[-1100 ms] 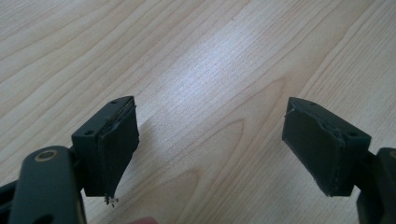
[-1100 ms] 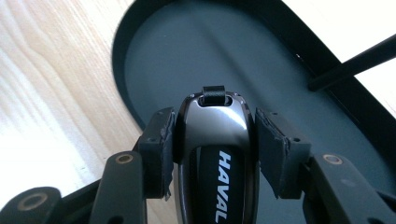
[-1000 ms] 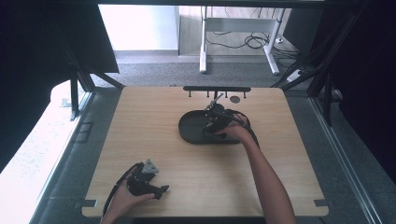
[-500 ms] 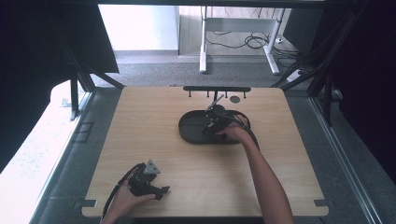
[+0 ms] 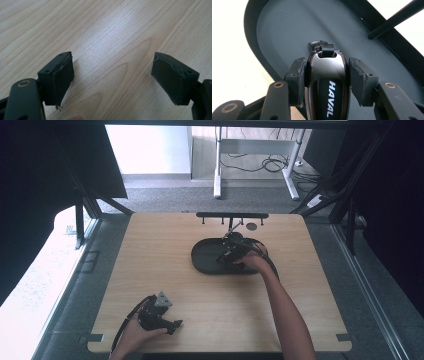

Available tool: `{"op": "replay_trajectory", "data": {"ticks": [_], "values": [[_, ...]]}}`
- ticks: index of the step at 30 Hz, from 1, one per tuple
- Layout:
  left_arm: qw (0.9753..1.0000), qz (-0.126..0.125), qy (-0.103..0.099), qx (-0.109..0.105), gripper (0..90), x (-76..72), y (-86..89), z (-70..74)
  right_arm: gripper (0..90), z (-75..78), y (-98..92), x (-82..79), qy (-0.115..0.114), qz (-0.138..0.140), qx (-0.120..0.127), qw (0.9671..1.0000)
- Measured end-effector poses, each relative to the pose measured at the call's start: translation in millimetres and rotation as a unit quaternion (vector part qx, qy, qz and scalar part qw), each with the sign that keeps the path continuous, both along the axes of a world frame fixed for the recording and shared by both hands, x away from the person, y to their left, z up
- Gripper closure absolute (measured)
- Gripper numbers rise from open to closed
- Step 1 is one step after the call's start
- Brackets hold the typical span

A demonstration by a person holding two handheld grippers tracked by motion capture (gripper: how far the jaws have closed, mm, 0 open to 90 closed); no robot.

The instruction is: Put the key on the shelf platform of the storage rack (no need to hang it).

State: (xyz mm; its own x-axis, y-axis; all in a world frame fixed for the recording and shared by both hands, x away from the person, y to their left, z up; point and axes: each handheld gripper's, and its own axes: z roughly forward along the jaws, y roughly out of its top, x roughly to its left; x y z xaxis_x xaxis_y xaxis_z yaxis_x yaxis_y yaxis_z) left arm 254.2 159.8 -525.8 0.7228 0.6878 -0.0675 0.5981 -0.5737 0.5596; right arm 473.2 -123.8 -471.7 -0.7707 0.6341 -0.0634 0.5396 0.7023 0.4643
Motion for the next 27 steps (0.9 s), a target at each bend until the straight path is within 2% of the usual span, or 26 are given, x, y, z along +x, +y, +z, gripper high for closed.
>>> {"op": "replay_trajectory", "data": {"ticks": [4, 8, 15, 20, 27], "values": [[1.0, 0.001, 0.0, -0.001, 18.5, -0.1, 0.5, 0.4, 50.3, -2.1, -0.1, 0.4, 0.004, -0.003, 0.001, 1.0], [1.0, 0.001, 0.0, -0.001, 18.6, -0.3, 0.3, 0.5, 50.2, -6.6, -1.3, 2.5, 0.001, -0.002, -0.008, 1.0], [1.0, 0.001, 0.0, -0.001, 18.6, 0.0, 1.0, 0.7, 50.2, -14.8, -6.2, 5.7, -0.001, -0.015, -0.01, 0.9998], [1.0, 0.001, -0.001, -0.001, 18.5, -0.2, 0.7, 0.8, 50.1, -21.2, -9.5, 7.4, -0.01, -0.018, -0.03, 0.9993], [0.9999, 0.007, -0.006, -0.005, 18.6, -0.3, 1.8, 2.0, 49.3, -33.0, -15.8, 9.6, 0.01, -0.035, -0.035, 0.9988]]}}
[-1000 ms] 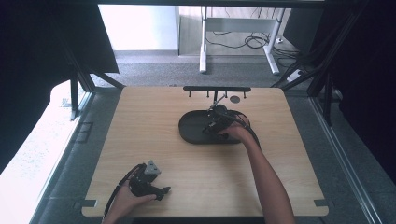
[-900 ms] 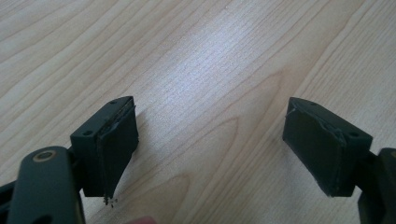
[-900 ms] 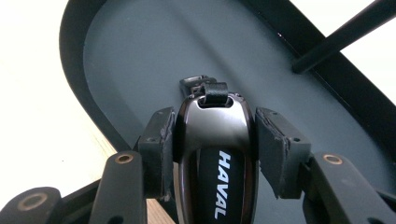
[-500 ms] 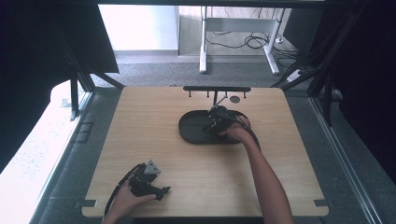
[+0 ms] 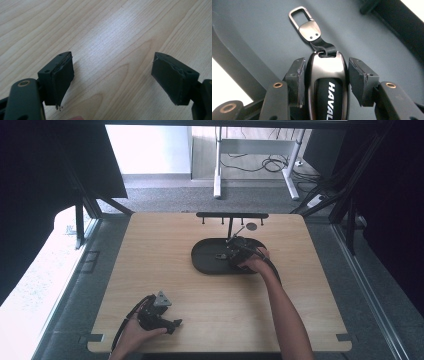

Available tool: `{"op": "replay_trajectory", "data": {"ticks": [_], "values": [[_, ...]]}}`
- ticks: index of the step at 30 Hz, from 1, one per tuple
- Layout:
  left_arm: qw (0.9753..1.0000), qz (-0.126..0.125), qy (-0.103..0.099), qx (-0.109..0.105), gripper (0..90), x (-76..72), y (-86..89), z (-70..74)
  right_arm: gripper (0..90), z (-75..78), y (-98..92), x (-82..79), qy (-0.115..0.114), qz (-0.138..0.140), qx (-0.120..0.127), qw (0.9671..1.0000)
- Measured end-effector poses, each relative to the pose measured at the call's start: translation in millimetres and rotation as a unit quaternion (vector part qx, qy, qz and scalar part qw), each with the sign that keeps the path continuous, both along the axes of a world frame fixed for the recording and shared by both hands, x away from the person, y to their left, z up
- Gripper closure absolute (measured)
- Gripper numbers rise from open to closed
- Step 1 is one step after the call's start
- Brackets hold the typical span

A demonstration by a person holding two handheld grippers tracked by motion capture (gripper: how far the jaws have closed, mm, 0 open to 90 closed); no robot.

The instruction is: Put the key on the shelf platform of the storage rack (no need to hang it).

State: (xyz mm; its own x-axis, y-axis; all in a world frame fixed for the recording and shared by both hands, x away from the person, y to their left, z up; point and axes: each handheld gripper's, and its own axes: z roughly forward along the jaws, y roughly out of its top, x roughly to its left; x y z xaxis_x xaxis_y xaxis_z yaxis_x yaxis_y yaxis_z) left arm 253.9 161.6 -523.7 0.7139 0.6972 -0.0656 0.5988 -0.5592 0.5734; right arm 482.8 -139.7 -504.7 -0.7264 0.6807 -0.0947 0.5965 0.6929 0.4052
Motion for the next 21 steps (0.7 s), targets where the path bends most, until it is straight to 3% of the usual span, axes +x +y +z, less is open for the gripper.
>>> {"op": "replay_trajectory", "data": {"ticks": [3, 6, 14, 21], "values": [[1.0, 0.001, -0.001, 0.0, 18.6, 0.1, 0.2, 0.2, 48.4, -0.8, -1.1, -0.5, -0.002, -0.001, 0.001, 1.0], [1.0, 0.0, 0.0, 0.0, 18.6, -0.1, -0.2, 0.0, 41.3, 0.0, -1.6, -1.7, -0.005, -0.007, -0.005, 1.0], [1.0, -0.002, 0.0, 0.002, 18.6, 0.0, -1.0, -0.1, 34.7, 13.9, -9.1, -17.0, -0.024, -0.006, 0.012, 0.9996], [1.0, -0.002, 0.001, 0.002, 18.6, -0.8, -3.2, -0.4, 35.0, 27.7, -20.5, -34.5, -0.044, 0.0, 0.052, 0.9977]]}}
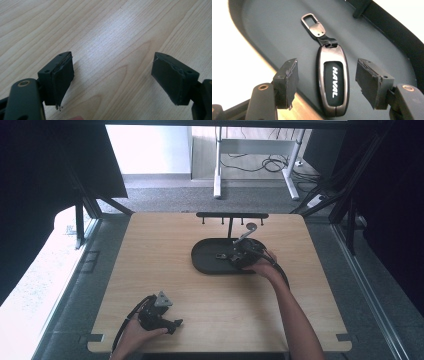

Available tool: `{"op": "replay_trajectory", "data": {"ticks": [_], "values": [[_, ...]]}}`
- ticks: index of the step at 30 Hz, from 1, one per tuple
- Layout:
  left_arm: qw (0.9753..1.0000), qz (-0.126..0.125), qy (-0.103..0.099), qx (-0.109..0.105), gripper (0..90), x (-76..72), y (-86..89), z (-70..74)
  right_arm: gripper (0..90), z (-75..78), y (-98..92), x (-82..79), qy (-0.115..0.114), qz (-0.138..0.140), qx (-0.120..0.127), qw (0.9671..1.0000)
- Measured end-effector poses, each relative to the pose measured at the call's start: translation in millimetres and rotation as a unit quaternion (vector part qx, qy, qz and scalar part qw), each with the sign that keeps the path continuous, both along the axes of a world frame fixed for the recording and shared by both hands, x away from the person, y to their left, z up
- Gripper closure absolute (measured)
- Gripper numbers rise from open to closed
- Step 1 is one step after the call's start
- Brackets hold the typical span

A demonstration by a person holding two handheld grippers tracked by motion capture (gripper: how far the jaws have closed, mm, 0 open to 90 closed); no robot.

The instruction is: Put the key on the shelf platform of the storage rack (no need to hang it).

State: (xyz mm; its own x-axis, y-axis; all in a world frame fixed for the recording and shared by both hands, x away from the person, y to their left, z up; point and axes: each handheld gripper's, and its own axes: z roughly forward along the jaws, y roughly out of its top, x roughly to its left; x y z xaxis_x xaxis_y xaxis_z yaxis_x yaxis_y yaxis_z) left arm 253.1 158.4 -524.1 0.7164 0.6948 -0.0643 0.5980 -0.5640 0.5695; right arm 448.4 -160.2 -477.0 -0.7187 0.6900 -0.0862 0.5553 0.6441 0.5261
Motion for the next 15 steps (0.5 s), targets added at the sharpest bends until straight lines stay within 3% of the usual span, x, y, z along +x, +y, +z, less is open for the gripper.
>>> {"op": "replay_trajectory", "data": {"ticks": [4, 11, 15], "values": [[1.0, -0.002, -0.002, 0.001, 18.6, 0.2, 0.4, 0.6, 35.2, 7.1, -5.0, -8.3, -0.008, 0.006, 0.003, 0.9999], [1.0, -0.002, 0.0, -0.002, 18.9, -0.2, 0.9, 1.8, 36.0, 17.0, -17.1, -28.9, -0.017, 0.012, 0.03, 0.9993], [1.0, -0.002, -0.001, -0.004, 19.0, -0.5, 1.1, 2.6, 37.2, 19.6, -29.6, -49.2, -0.032, 0.012, 0.055, 0.9979]]}}
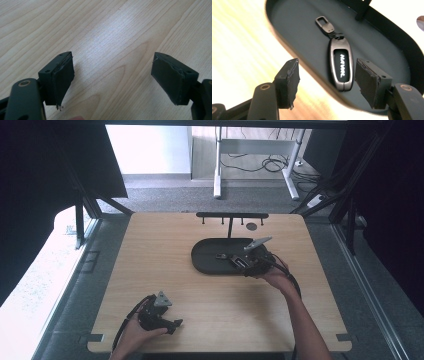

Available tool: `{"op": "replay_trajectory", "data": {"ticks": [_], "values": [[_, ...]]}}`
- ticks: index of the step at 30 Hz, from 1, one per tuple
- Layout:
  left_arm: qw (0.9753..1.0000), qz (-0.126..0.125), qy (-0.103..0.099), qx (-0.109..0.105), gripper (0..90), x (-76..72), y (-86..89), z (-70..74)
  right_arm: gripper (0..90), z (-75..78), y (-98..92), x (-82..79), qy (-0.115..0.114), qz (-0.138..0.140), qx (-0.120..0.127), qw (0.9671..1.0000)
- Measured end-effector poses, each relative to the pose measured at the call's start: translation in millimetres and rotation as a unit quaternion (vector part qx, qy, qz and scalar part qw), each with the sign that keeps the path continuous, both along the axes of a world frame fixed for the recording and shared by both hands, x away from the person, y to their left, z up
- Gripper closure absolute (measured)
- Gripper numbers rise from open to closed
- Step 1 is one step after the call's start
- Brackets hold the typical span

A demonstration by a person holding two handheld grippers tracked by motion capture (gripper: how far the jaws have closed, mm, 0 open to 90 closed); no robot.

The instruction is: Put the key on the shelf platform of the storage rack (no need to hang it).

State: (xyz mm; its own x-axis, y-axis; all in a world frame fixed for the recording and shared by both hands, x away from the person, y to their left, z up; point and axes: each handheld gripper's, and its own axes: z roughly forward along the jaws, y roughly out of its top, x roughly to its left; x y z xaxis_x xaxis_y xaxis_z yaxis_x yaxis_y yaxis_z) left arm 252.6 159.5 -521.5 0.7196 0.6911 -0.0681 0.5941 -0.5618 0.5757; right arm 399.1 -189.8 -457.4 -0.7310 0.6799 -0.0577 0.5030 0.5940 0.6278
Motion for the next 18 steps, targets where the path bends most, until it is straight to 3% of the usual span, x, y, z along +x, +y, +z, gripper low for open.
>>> {"op": "replay_trajectory", "data": {"ticks": [6, 12, 18], "values": [[1.0, 0.003, 0.0, -0.001, 19.0, -0.3, -0.1, 0.2, 37.1, -7.4, -15.4, -22.0, -0.002, -0.001, 0.017, 0.9999], [1.0, 0.003, 0.0, 0.0, 19.1, -0.5, -0.5, 0.1, 37.3, -25.8, -34.5, -52.7, 0.001, -0.007, 0.027, 0.9996], [1.0, 0.004, -0.002, 0.002, 19.6, -0.5, 0.1, 0.7, 37.8, -39.5, -46.5, -71.2, 0.003, -0.013, 0.036, 0.9993]]}}
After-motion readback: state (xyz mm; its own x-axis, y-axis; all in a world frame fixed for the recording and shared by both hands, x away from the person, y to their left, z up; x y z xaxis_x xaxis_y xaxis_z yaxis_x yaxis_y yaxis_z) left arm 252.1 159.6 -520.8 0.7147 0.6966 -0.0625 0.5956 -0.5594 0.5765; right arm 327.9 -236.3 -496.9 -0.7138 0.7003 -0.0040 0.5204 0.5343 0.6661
